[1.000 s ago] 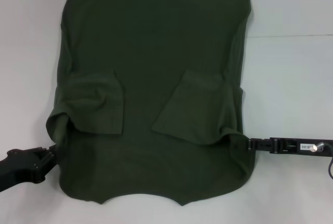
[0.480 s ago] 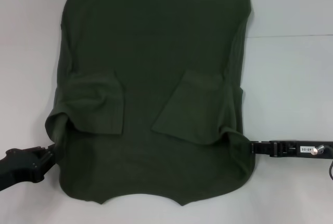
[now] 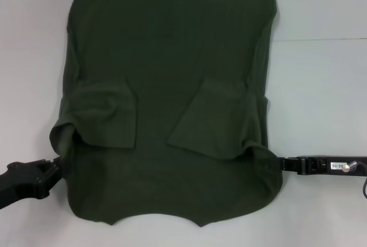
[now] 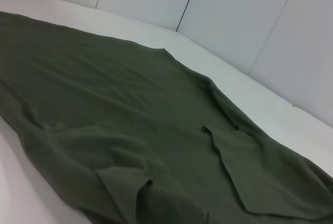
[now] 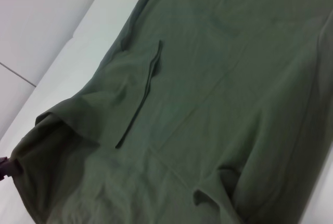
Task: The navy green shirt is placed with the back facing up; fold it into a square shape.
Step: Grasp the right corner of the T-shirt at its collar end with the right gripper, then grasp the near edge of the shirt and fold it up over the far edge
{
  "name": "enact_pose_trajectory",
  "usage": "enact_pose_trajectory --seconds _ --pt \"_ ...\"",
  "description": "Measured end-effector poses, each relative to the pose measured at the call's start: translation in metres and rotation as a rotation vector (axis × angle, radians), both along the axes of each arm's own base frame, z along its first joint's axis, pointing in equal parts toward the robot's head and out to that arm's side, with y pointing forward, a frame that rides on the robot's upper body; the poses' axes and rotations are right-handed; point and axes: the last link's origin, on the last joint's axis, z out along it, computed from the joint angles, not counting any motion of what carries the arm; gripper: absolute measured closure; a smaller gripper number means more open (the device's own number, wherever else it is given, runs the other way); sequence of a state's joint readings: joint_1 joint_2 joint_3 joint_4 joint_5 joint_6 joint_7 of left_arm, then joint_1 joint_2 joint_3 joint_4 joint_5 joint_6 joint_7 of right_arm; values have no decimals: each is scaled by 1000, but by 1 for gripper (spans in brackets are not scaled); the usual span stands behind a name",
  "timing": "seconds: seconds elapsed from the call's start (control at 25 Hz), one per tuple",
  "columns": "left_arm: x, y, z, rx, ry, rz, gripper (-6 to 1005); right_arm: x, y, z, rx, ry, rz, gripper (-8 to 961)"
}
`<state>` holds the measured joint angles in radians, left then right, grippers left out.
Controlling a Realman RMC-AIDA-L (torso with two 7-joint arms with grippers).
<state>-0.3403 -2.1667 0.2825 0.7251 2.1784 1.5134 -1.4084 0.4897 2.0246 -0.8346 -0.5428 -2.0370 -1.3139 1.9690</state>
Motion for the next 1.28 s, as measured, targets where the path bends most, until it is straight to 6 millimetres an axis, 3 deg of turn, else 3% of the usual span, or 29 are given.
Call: enact_pose_trajectory --seconds 0.2,0.56,0.84,1.28 --pt "-1 1 5 17 -42 47 958 6 -9 2 3 26 -21 921" --pt "-3 -8 18 1 -142 134 958 32 -33 25 94 51 -100 922" --pt "-1 -18 23 -18 -207 155 959 39 -43 36 123 63 -96 922" --pt "-1 -46 28 -53 -294 162 959 59 -77 61 207 105 -122 921"
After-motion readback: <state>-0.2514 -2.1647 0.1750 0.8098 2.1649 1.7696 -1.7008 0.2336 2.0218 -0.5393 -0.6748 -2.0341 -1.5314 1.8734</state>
